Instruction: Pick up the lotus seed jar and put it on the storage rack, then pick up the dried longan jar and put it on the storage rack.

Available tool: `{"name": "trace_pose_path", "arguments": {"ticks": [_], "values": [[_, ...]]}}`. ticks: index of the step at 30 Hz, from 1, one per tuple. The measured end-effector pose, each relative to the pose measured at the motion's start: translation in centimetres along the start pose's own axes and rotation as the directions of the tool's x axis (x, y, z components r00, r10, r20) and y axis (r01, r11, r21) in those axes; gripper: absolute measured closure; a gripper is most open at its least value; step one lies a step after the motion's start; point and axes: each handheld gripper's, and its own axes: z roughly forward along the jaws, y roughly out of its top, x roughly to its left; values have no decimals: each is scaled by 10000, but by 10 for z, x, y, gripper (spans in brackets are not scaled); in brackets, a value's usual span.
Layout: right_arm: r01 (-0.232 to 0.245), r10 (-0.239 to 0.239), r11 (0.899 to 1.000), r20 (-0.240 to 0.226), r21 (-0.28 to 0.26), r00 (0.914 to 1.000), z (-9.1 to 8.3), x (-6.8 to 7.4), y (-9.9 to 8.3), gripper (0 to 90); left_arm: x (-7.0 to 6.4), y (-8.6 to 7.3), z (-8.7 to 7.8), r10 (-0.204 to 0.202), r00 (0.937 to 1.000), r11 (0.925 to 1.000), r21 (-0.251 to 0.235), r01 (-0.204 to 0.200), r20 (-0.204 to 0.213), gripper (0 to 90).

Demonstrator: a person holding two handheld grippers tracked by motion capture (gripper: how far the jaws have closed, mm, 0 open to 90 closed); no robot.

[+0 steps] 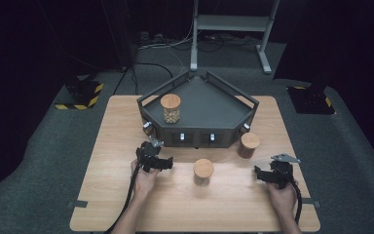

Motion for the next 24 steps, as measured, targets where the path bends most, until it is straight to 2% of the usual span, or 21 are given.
{"name": "trace_pose_path", "arguments": {"ticks": [6, 8, 19, 24], "values": [[1, -1, 10000, 1, -1, 10000, 0, 0, 0, 116, -5, -10, 12, -27, 10000, 9999, 102, 27, -14, 75], [-1, 1, 10000, 4, 0, 10000, 0, 0, 0, 116, -5, -12, 12, -160, 9999, 9999, -64, 161, 12, 70], [-3, 3, 10000, 4, 0, 10000, 0, 0, 0, 116, -6, -20, 13, -251, 9997, 9973, -692, 247, -43, 61], [-2, 2, 10000, 5, 0, 10000, 0, 0, 0, 116, -6, -20, 13, -269, 9996, 9970, -724, 263, -67, 59]]}}
